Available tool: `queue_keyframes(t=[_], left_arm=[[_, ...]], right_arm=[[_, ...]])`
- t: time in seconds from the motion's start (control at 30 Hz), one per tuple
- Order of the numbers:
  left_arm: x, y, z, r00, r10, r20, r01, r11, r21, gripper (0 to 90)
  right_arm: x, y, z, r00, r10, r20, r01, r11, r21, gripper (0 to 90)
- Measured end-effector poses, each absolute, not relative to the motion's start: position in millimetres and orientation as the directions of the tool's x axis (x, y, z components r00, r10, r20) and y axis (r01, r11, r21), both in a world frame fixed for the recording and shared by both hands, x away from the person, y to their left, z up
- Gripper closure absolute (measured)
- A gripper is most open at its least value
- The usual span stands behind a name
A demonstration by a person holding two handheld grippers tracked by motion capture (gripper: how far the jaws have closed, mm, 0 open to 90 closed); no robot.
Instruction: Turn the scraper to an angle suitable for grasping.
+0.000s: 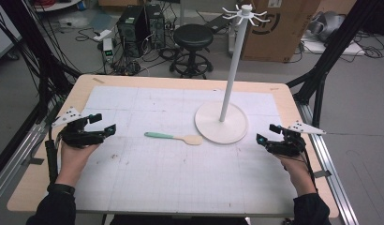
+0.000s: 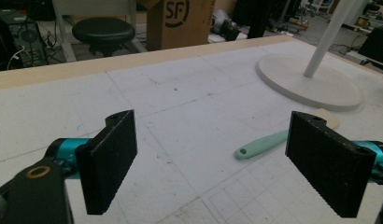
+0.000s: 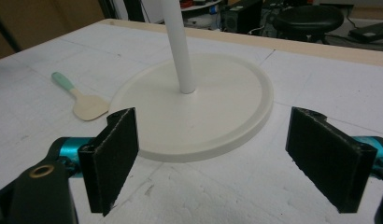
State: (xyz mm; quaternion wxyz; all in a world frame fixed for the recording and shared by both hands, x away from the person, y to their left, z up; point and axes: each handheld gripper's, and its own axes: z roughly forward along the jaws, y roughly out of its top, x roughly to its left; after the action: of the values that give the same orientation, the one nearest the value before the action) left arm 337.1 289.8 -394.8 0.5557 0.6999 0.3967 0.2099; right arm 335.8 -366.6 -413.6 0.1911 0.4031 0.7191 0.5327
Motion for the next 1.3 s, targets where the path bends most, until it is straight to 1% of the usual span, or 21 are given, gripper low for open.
queue_keyframes(t=[0.33,0.43,0.57,0.73,0.97,1.3], left_arm=[[335,292,-396,0.602,0.785,-0.146,0.327,-0.075,0.942,17.2],[335,293,-396,0.604,0.785,-0.138,0.327,-0.086,0.941,17.2],[335,296,-396,0.6,0.787,-0.148,0.328,-0.073,0.942,17.2],[334,298,-396,0.604,0.781,-0.157,0.334,-0.069,0.94,17.1],[334,298,-396,0.61,0.776,-0.16,0.335,-0.069,0.94,17.1],[334,298,-397,0.616,0.773,-0.155,0.342,-0.085,0.936,17.1]], right_arm=[[337,-362,-414,-0.626,0.764,0.154,0.378,0.125,0.917,16.4],[338,-356,-412,-0.641,0.753,0.151,0.375,0.135,0.917,16.4],[341,-345,-405,-0.669,0.731,0.136,0.36,0.159,0.919,16.5],[348,-320,-399,-0.707,0.697,0.122,0.346,0.19,0.919,16.6],[363,-276,-392,-0.771,0.629,0.103,0.325,0.249,0.912,17.2],[386,-219,-388,-0.821,0.563,0.097,0.319,0.312,0.895,17.6]])
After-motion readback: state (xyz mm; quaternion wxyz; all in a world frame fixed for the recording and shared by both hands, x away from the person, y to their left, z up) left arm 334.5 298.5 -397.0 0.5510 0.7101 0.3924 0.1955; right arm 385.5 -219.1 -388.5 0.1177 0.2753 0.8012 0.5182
